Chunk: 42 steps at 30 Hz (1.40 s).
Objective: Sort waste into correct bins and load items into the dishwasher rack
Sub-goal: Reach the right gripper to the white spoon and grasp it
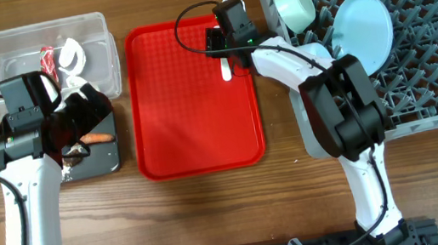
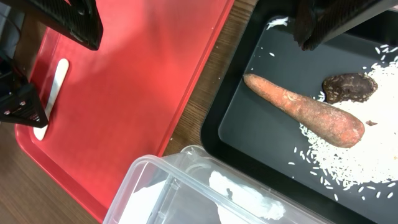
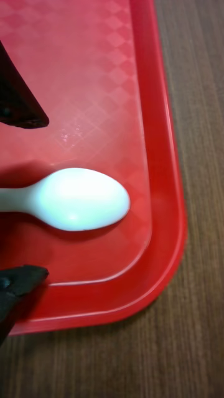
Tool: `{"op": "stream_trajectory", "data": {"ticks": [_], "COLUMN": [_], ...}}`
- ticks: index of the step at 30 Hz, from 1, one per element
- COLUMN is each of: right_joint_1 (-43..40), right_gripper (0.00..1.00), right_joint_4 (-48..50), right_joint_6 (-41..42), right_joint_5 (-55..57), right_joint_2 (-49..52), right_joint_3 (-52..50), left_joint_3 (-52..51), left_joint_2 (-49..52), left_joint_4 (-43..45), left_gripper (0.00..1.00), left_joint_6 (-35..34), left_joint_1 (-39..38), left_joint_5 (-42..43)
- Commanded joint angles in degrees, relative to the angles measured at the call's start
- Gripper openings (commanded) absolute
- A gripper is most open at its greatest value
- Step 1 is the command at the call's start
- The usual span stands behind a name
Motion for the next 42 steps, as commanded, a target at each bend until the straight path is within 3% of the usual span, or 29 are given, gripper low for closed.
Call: {"op": "stream_trajectory", "data": {"ticks": [1, 13, 18, 35, 42], "right_joint_1": [-0.13, -0.13, -0.13, -0.13, -0.13], "right_gripper": [0.68, 0.48, 0.29, 0.19, 0.13], "right_joint_4": [1.25, 4.61, 4.24, 3.72, -1.95], "right_joint_6": [0.35, 4.83, 5.33, 4.57, 4.61], "right_joint_5": [-0.61, -3.15, -3.32, -10.69, -12.55], "right_joint_2": [3.08, 6.05, 6.05, 5.86, 3.37], "right_joint_3": [0.07, 0.04, 0.04, 0.07, 0.07], "left_joint_3": [0.61, 0.61, 0.61, 0.61, 0.61], "left_joint_2": [0.22, 0.22, 0.22, 0.22, 0.22], "left_joint_4": [-0.02, -0.02, -0.02, -0.02, -0.02], "left_gripper": [1.00, 1.00, 1.00, 1.00, 1.00], "left_joint_6": [1.16, 1.16, 1.16, 1.16, 1.16], "left_joint_1": [0.00, 0.00, 0.00, 0.00, 0.00], "left_joint_5": [0.90, 0.90, 0.90, 0.90, 0.90]}}
